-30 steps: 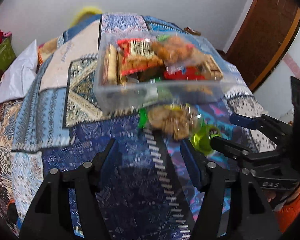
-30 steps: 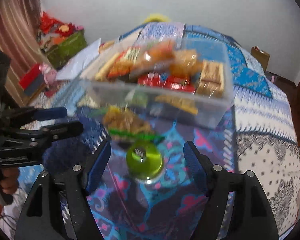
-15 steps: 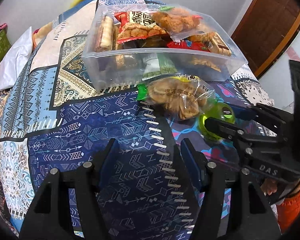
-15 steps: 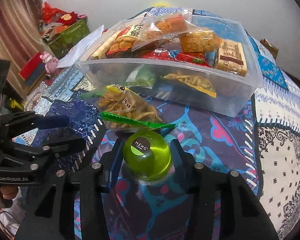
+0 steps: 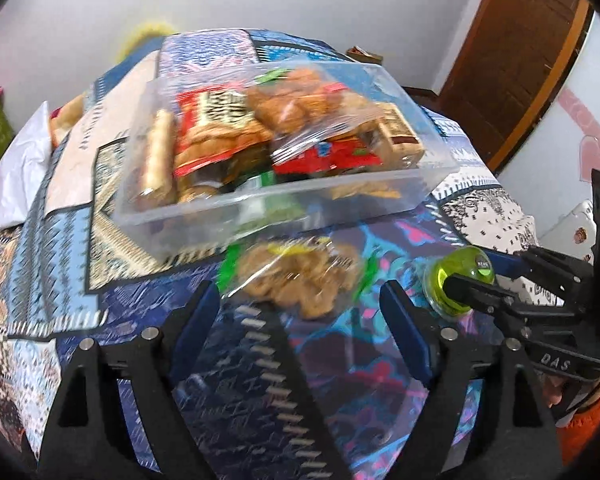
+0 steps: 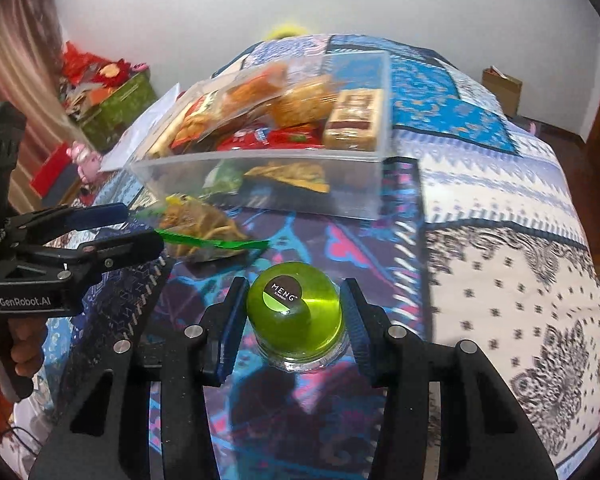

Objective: Organize snacks
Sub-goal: 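Grasp the green-clipped cookie bag with the left tool while the right grasps the green MENG cup, then carry the cookie bag into the box while the right tool carries the green cup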

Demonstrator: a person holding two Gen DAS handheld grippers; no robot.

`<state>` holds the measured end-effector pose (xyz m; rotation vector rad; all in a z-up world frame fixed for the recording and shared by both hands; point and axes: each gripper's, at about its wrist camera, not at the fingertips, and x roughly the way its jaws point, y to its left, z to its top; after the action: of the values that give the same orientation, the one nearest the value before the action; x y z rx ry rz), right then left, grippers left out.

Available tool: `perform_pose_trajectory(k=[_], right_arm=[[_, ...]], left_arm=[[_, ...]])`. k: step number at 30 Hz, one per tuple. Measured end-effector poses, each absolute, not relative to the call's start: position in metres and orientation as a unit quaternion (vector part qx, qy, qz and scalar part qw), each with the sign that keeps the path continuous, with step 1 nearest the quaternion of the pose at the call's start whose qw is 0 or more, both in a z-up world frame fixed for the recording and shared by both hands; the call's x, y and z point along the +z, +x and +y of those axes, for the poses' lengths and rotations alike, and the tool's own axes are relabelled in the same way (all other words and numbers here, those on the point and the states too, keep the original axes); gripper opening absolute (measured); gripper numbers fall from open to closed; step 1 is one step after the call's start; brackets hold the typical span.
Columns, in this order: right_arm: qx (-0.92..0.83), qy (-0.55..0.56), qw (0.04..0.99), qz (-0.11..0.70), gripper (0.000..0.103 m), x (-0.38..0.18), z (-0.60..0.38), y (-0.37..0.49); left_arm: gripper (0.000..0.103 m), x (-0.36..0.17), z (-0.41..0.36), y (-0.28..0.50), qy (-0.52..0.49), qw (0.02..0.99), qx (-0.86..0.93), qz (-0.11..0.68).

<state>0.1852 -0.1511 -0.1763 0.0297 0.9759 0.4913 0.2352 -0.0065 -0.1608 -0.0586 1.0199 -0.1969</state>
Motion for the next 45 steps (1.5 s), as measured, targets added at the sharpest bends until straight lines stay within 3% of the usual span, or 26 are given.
perform_pose_trajectory(k=[12,20,24,29,31,34,41,45], right_arm=[[0.234,0.032,0.857,0.458,0.044,-0.175,-0.16,0.187],[0.236,0.04,0.857,0.457,0.043,-0.175,-0.161,0.187],[0.237,0.04,0.856,0.457,0.043,-0.174,-0.159,0.185],[0.241,0.046,0.856,0.455,0.043,-0.171,-0.156,0.183],[0.246,0.051,0.856,0.451,0.035,-0.167,-0.155,0.182],[0.251,0.054,0.86,0.441,0.033,-0.158,-0.153,0.181],[0.248,0.034,0.863,0.44,0.034,-0.153,-0.147,0.178],[0.25,0.041,0.856,0.451,0.034,-0.158,-0.149,0.176]], left_arm=[[0.091,-0.197,-0.032,0.276,0.001,0.857,-0.045,0.513],[0.091,-0.205,-0.01,0.264,-0.035,0.862,-0.064,0.502],[0.088,-0.205,-0.005,0.243,-0.004,0.869,-0.061,0.491],[0.071,-0.196,0.002,0.212,0.009,0.874,-0.066,0.482],[0.066,-0.191,0.007,0.207,-0.003,0.872,-0.07,0.484],[0.065,-0.184,0.012,0.198,-0.01,0.873,-0.079,0.48],[0.069,-0.153,0.009,0.182,0.022,0.89,-0.085,0.447],[0.084,-0.145,0.018,0.179,0.017,0.89,-0.086,0.447]])
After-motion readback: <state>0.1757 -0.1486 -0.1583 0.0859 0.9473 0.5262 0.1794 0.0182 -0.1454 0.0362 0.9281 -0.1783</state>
